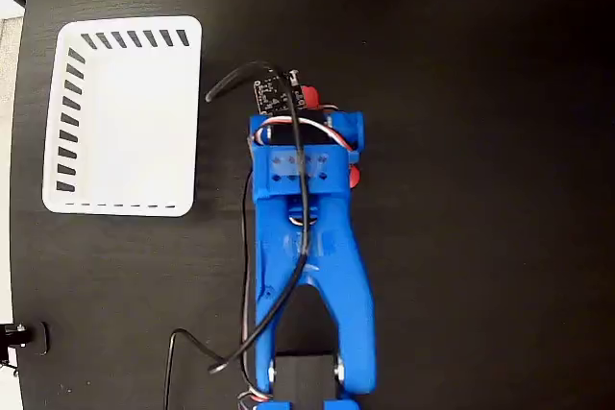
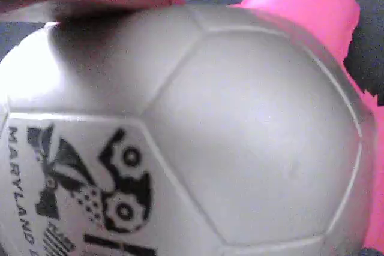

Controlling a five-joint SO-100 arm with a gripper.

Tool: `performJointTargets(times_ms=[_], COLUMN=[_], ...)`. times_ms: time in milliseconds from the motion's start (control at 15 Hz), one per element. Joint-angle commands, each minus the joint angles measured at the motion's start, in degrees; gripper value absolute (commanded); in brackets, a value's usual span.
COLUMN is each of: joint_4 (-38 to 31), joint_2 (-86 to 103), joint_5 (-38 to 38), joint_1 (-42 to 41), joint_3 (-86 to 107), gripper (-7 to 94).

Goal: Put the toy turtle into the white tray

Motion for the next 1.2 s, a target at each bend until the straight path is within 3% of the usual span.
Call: performJointTargets(times_ms=[0,533,800,1133], joint_4=[0.9,10.5,14.9,26.0], joint_2=[0.7,4.1,15.4,23.0], joint_5=[-0.1,-12.4,-17.6,-29.0], joint_1=[1.0,4.3,4.5,1.1], joint_3=[-1.8,-8.8,-9.1,-20.7], gripper=[0,0,0,0])
